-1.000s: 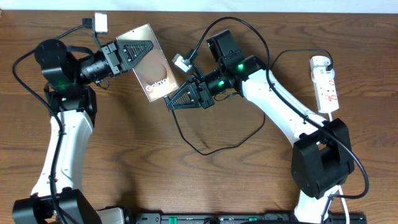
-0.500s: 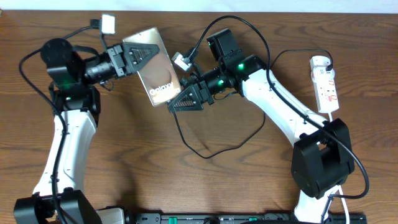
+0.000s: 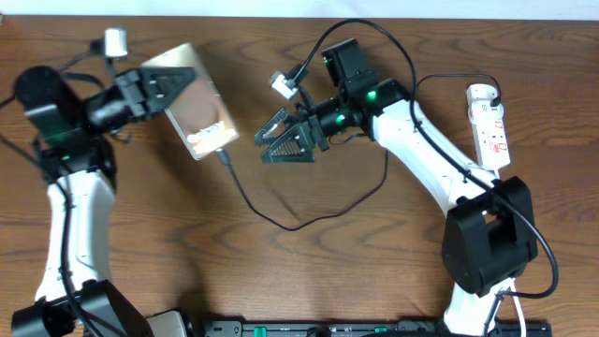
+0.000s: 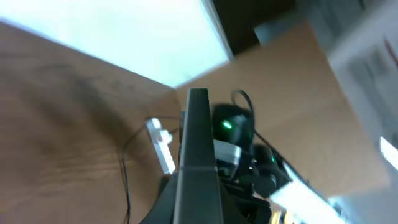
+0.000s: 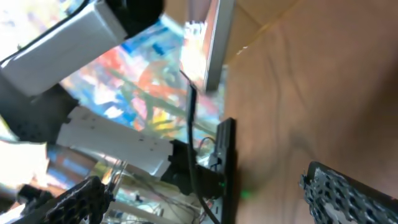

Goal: Plug charger to phone and switch on socket

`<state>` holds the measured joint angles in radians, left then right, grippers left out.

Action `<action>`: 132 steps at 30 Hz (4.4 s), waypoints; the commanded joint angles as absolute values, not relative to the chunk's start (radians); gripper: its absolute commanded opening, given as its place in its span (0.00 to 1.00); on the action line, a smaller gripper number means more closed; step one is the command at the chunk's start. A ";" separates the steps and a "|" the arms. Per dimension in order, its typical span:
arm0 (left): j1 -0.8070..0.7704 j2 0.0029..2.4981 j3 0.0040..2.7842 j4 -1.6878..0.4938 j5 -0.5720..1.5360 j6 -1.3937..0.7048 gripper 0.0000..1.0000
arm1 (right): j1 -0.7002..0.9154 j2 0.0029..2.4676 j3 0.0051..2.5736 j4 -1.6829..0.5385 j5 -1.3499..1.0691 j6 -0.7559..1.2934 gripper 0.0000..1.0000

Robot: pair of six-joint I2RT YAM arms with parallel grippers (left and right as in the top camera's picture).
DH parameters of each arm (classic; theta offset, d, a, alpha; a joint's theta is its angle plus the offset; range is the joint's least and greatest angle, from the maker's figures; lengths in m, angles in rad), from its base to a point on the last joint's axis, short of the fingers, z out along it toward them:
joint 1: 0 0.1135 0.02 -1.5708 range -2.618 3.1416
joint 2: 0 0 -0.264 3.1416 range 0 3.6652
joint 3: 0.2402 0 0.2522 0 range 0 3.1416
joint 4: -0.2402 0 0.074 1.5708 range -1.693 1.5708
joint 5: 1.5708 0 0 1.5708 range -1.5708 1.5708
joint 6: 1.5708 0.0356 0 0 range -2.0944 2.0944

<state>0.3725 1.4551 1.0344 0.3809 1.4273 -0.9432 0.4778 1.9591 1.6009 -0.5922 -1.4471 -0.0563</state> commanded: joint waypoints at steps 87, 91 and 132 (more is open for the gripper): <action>0.452 1.793 0.885 -0.402 0.684 -0.244 0.23 | 0.449 1.955 1.615 -0.719 -1.064 -0.002 0.99; 0.452 1.793 0.885 -0.410 0.684 -0.245 0.23 | 0.450 1.955 1.615 -0.722 -1.063 -0.002 0.99; 0.452 1.393 0.939 -0.580 0.754 -0.210 0.83 | 0.329 1.955 1.616 -0.859 -0.842 -0.003 0.99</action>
<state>0.4496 1.5482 0.9226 -0.6022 0.5888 -0.2646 0.3847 1.9591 1.6020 -0.8345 -0.9421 0.0067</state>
